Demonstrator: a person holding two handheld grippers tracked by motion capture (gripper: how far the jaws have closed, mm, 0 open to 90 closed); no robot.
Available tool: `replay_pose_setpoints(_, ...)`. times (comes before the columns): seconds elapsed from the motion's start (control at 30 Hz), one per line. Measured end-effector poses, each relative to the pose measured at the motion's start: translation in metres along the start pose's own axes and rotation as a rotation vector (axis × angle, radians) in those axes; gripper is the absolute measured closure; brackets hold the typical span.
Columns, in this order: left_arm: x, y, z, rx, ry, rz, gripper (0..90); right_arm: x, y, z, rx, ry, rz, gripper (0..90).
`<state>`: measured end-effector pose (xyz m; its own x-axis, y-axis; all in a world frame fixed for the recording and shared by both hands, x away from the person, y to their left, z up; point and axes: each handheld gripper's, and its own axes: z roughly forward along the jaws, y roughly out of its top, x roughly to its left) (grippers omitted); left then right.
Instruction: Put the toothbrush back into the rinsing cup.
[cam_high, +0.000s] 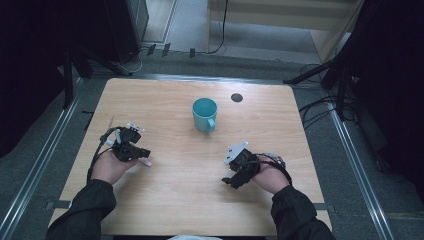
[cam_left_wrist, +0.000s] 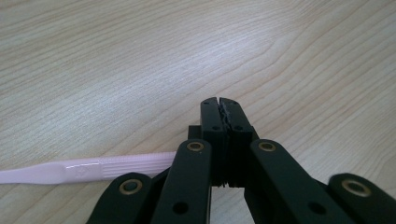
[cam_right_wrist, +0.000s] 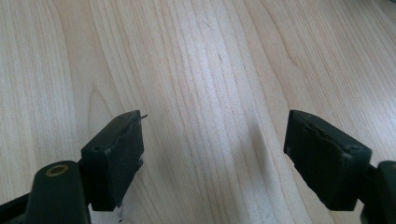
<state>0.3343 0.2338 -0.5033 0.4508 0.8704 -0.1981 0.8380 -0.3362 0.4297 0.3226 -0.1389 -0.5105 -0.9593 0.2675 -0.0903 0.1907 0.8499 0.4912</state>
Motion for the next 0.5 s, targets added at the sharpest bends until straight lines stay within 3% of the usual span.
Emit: replay_pose_setpoints(0.5,0.0034,-0.0028,0.0042,0.014,0.001,-0.018,88.7,0.0001,0.0014,0.0021,0.007,0.012,-0.014,19.9)
